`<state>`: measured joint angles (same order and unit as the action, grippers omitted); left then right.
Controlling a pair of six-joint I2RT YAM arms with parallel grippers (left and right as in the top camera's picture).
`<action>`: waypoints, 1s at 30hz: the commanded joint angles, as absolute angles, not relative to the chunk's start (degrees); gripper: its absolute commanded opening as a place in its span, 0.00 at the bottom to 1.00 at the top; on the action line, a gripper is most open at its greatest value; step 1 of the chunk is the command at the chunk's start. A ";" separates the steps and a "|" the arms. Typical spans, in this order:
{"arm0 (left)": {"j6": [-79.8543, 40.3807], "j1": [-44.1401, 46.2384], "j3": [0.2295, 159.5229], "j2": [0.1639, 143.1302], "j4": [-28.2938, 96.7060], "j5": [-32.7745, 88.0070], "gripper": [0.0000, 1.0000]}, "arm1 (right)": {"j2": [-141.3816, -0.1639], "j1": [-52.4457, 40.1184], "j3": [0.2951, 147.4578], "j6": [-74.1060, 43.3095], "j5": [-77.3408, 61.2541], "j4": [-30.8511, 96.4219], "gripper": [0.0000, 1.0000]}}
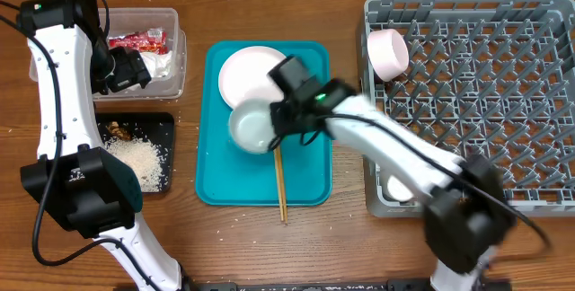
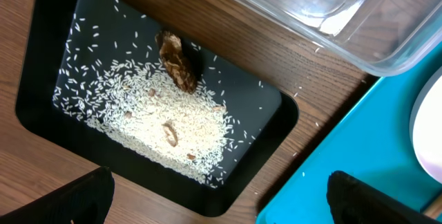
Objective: Sort waste into correct bins and load items into the dishwasher
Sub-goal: 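Carry the grey bowl into the dish rack and release it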
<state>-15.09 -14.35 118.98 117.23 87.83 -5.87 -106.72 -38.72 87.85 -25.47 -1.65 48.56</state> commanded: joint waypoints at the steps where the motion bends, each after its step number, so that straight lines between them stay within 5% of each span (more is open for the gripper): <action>1: -15.90 -14.22 119.35 116.25 87.74 -6.39 1.00 | -92.29 -35.48 92.38 -25.58 15.51 53.87 0.04; 9: -15.90 -14.22 119.35 116.25 87.77 -6.39 1.00 | -84.25 -30.35 92.03 -32.12 57.06 64.36 0.04; 18: -15.90 -14.22 119.35 116.25 87.74 -6.39 1.00 | -102.04 -27.88 89.23 -29.58 84.03 72.38 0.04; 30: -15.90 -14.22 119.35 116.25 87.77 -6.39 1.00 | -114.67 -27.83 89.19 -34.61 83.09 77.56 0.04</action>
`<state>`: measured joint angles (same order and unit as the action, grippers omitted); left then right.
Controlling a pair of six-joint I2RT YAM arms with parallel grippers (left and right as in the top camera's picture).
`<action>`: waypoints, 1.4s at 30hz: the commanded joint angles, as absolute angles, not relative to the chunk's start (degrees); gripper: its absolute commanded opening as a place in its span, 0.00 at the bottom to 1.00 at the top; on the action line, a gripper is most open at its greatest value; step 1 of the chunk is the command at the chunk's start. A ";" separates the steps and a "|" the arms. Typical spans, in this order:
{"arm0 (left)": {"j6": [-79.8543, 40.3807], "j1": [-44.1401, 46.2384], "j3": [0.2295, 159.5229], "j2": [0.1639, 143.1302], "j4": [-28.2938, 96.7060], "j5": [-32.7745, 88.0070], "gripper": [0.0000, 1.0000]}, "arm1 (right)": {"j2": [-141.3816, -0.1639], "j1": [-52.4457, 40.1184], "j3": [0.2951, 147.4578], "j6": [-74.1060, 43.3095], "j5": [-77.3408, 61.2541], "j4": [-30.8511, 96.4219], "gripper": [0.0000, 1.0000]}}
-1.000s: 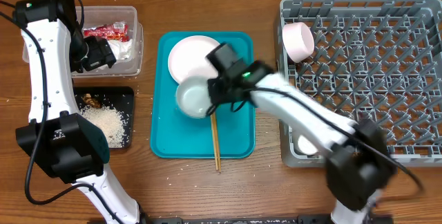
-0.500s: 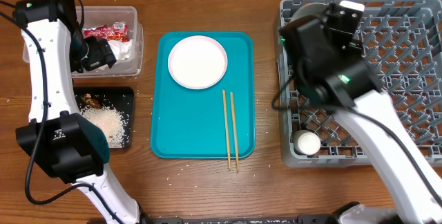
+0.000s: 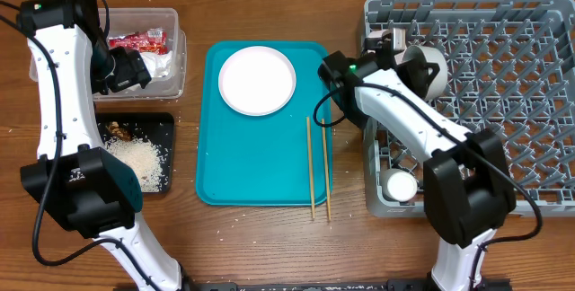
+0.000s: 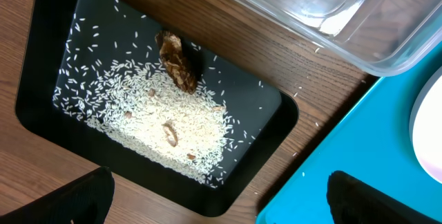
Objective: Sort waste into correct bins and load items into the dishwasher
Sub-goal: 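Carry the grey bowl into the dish rack and release it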
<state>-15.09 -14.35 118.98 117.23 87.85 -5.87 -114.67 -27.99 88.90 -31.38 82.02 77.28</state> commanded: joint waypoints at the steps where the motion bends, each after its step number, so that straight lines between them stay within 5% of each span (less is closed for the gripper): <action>1: -15.90 -14.22 119.35 116.25 87.77 -6.39 1.00 | -114.67 -27.83 89.19 -34.61 81.78 77.80 0.04; 12: -15.90 -14.22 119.35 116.25 87.74 -6.39 1.00 | -114.69 -28.97 89.19 -40.56 68.58 82.35 0.04; 39: -15.90 -14.22 119.35 116.25 87.74 -6.39 1.00 | -115.11 -33.01 88.07 -40.25 69.95 91.55 0.06; 42: -15.90 -14.22 119.35 116.25 87.74 -6.39 1.00 | -115.11 -34.20 88.07 -40.27 68.29 91.66 0.16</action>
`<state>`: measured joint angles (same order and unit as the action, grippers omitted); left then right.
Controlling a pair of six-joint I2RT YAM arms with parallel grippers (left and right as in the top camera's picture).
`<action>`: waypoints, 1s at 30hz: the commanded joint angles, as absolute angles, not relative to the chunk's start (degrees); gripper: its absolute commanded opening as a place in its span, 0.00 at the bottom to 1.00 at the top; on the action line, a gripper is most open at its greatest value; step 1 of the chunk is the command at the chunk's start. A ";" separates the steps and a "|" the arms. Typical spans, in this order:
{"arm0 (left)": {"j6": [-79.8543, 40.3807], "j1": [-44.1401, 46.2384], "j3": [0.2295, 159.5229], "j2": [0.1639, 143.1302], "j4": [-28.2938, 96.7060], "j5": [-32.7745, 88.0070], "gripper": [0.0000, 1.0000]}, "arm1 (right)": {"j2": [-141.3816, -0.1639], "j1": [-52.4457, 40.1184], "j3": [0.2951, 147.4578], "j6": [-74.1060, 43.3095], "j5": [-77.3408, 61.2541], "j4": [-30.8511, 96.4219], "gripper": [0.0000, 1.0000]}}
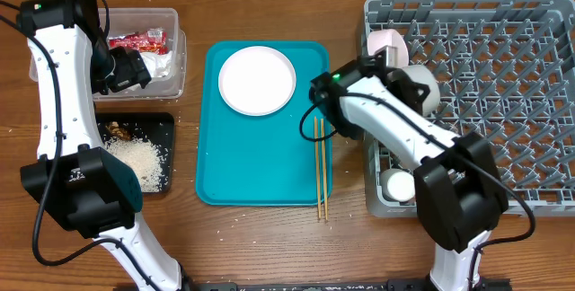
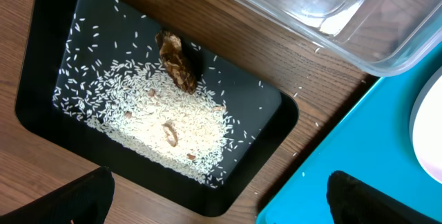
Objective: Sort waste into correct bins and load items into the dishwasher
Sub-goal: 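Carry the grey bowl into the dish rack and release it, then move the right gripper to the white plate and grasp its edge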
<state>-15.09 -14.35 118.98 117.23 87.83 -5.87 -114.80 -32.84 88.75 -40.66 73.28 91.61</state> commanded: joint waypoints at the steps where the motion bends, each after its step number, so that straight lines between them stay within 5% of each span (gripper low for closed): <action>1: -15.90 -14.22 119.35 116.25 87.74 -6.39 1.00 | -115.11 -34.41 88.07 -40.27 67.61 91.64 0.25; 3: -15.90 -14.22 119.35 116.25 87.74 -6.39 1.00 | -115.11 -34.61 88.07 -40.27 66.19 91.68 0.69; 5: -15.90 -14.22 119.35 116.25 87.74 -6.37 1.00 | -115.11 -34.85 88.09 -40.27 64.99 92.07 0.98; 20: -15.90 -14.22 119.35 116.25 87.74 -6.37 1.00 | -112.62 -40.38 108.25 -40.45 57.82 94.83 1.00; 25: -15.90 -14.22 119.35 116.25 87.74 -6.39 1.00 | -112.66 -40.32 112.40 -34.04 26.96 76.07 1.00; 30: -15.90 -14.22 119.35 116.25 87.77 -6.39 1.00 | -113.82 -40.27 106.50 -34.06 14.41 58.72 0.93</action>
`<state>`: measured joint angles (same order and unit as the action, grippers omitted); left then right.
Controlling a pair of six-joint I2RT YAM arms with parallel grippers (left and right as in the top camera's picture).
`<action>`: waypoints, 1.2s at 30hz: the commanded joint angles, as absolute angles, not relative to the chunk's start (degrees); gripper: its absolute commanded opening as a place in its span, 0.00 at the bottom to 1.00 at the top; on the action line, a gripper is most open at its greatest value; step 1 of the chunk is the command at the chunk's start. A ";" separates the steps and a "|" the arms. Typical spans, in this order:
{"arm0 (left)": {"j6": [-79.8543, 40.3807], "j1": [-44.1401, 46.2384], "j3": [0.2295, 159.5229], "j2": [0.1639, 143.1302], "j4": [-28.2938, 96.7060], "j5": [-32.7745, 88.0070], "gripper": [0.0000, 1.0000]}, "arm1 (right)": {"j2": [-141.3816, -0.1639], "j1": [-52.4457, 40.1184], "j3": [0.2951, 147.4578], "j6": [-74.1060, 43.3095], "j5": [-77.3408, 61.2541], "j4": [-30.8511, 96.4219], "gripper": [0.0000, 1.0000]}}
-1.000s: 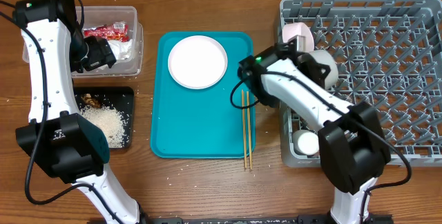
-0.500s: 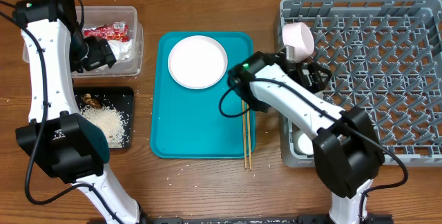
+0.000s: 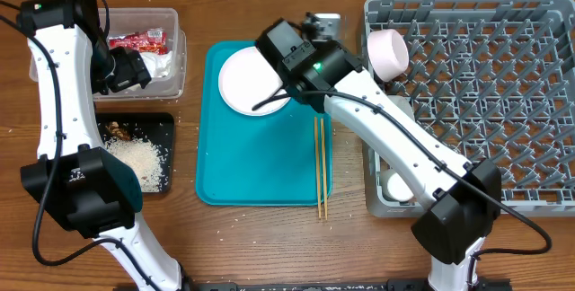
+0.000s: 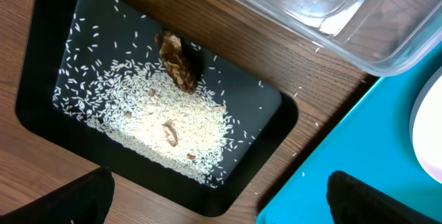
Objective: Sort waste into correct bins and load items into the dishwasher
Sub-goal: 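Move the right gripper to the white plate and grasp its edge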
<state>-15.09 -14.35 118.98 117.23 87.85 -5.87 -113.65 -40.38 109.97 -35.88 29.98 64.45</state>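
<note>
A white plate lies at the top of the teal tray, with a pair of chopsticks along the tray's right edge. My right gripper is over the plate's right side; whether its fingers are open or shut is hidden from the overhead view. A pink cup sits in the grey dish rack. My left gripper hangs open and empty above the black tray of rice and food scraps.
A clear bin holding wrappers and paper stands at the back left, with its corner in the left wrist view. A white cup lies in the rack's front-left corner. The right arm spans from the rack's front to the tray.
My right gripper has moved from the top of the chopsticks, at the tray's right edge, up and left onto the white plate. The left arm, chopsticks and plate have not moved.
My right gripper first held a white bowl over the tray. Then it was at the rack's back-left corner with the bowl, and two chopsticks lay apart on the tray. Later the bowl sat in the rack and the chopsticks lay together. Now the gripper is over the plate.
</note>
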 commanded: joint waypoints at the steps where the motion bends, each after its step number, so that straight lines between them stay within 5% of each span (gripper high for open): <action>1: -15.90 -14.22 119.35 116.25 87.74 -6.39 1.00 | -114.34 -40.29 104.77 -34.11 13.30 55.29 0.90; 6: -15.90 -14.22 119.35 116.25 87.77 -6.39 1.00 | -117.01 -40.16 97.19 -35.05 7.22 43.44 0.71; 21: -15.90 -14.22 119.35 116.25 87.74 -6.37 1.00 | -128.07 -39.99 93.27 -40.80 6.28 35.88 0.56; 28: -15.90 -14.22 119.35 116.25 87.74 -6.39 1.00 | -128.07 -39.99 93.27 -40.75 3.29 41.95 0.21; 36: -15.90 -14.22 119.35 116.25 87.77 -6.39 1.00 | -128.05 -39.79 93.30 -40.49 1.37 55.79 0.04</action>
